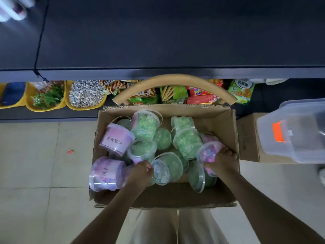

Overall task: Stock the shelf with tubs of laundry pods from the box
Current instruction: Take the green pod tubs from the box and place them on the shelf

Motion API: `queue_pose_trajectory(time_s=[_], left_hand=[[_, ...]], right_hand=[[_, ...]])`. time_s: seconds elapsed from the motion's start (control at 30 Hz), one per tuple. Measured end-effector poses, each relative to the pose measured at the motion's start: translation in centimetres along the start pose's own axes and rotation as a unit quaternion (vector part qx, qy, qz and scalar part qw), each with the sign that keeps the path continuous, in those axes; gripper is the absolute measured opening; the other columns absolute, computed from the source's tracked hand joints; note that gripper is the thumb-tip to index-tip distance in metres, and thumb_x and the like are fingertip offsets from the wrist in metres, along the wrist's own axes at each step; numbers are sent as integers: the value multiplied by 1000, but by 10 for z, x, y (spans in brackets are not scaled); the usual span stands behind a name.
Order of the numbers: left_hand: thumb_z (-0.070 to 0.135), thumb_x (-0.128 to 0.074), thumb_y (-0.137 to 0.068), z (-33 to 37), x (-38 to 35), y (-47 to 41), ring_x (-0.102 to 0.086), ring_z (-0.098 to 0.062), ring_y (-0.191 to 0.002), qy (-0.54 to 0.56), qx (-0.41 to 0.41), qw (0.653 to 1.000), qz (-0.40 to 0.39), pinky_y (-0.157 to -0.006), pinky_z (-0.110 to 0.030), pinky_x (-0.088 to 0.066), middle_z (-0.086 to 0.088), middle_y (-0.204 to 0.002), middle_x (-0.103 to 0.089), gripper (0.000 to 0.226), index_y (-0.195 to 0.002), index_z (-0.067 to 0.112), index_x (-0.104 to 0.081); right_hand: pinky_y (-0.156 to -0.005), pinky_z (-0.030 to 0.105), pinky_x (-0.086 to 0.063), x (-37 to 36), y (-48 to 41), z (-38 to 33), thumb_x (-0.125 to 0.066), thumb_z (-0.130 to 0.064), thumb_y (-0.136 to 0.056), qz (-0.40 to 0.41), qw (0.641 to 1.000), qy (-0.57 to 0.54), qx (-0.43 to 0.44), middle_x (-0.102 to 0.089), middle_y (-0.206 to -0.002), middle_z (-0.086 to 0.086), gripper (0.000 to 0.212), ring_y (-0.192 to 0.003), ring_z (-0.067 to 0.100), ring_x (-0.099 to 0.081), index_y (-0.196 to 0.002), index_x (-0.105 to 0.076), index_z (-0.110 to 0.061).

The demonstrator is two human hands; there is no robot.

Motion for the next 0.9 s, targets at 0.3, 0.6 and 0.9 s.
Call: queue_pose_trajectory(time_s=[0.3, 0.6, 0.9], left_hand=[[17, -50, -91, 31, -3, -35, -54, -30, -104, -58, -68, 996, -22, -85, -31, -40, -19, -108, -58, 24, -104, -1, -57], [74, -52, -72, 56, -41, -41, -39, -31, -127, -269, -71, 957, -81, -97, -39, -44, -14, -137, -42, 98, -138, 5, -33], [57, -74, -64, 16, -78, -44, -57, -23, -110, -115, 15, 982, -148, -91, -31, -49, -8, -124, -56, 91, -133, 7, -42]], right_hand=[[-76, 28, -42, -10, 45, 18, -68, -62, -70, -56, 947, -296, -110, -63, -110, 13, 78, -95, 27, -58, -120, -54, -4], [-61, 24, -44, -46, 110, 23, -73, -46, -74, -61, 835, -518, -177, -63, -96, 6, 65, -84, 20, -59, -121, -53, -6], [-67, 29, -53, -59, 118, 33, -77, -44, -71, -49, 781, -593, -192, -66, -98, 6, 60, -86, 20, -63, -114, -56, -9]])
Point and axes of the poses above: each hand's wrist, its own y-axis away from the middle knuckle, its own x-axis out of the back of the hand, z = x × y, the point moved 9 cm from there along -y, towards the middle knuckle
